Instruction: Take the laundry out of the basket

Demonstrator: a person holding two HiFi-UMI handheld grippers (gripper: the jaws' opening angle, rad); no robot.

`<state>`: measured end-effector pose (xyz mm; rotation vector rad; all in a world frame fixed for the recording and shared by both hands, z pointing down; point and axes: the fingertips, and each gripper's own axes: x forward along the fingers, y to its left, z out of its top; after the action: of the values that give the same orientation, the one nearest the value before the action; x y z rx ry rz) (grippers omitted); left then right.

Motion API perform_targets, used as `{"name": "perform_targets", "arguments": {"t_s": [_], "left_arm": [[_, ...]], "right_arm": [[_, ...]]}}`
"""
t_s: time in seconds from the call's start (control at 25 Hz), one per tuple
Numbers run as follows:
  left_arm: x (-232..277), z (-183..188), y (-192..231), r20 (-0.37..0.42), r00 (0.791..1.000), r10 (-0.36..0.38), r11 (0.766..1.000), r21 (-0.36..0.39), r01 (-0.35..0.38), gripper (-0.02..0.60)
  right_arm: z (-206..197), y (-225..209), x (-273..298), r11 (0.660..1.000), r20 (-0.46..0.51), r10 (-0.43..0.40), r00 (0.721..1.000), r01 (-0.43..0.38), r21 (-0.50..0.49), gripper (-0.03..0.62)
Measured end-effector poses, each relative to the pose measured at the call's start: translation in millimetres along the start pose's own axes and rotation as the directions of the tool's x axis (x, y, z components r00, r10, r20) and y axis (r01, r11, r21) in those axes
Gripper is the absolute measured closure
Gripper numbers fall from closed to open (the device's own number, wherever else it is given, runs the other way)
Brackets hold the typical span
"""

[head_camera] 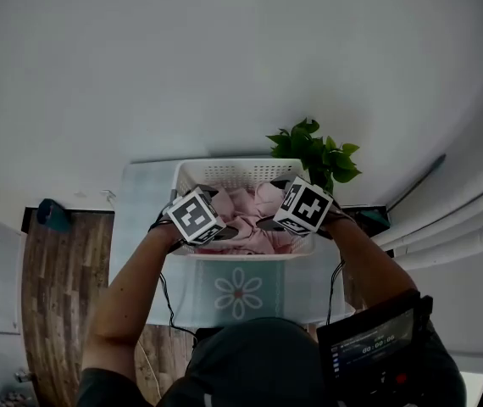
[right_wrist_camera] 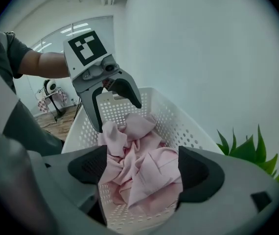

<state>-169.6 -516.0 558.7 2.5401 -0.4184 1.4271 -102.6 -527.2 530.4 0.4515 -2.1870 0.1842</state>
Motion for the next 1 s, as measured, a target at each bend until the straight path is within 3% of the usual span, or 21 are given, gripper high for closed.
{"name": "perform_targets", "arguments": {"t_s": [0.16,0.28,0.48,0.68,1.0], "left_arm": [[16.6,-2.7,8.5,-0.075,0.997,-0.033,0.997,0.070,0.038,0.116],[31.7,-10.0,7.4,-0.114,0.989,-0.095,0.993,0.063,0.103,0.104],[57.1,-21.5,8.4,-0.199,0.970,-0.138,0.987,0.056,0.151,0.037],[76.5,-25.1,10.8,-0.241,0.948,-0.209,0.977,-0.001,0.215,0.037],[107.5,-49.2,10.9,-0.263,0.934,-0.242,0.970,-0.068,0.232,0.038]], "right_arm": [[-5.9,-7.7,27.7,0.999,-0.092,0.011,0.996,-0.014,-0.033,0.155],[-10.1,-6.9,47.8,0.995,-0.181,0.042,0.983,-0.056,-0.078,0.152],[-32.2,-5.0,78.7,0.970,-0.354,0.076,0.932,-0.150,-0.189,0.143],[-51.9,-11.4,104.9,0.965,-0.441,0.132,0.888,-0.216,-0.146,0.142],[-84.3,-12.6,138.5,0.958,-0.535,0.178,0.826,-0.269,-0.097,0.143]]}}
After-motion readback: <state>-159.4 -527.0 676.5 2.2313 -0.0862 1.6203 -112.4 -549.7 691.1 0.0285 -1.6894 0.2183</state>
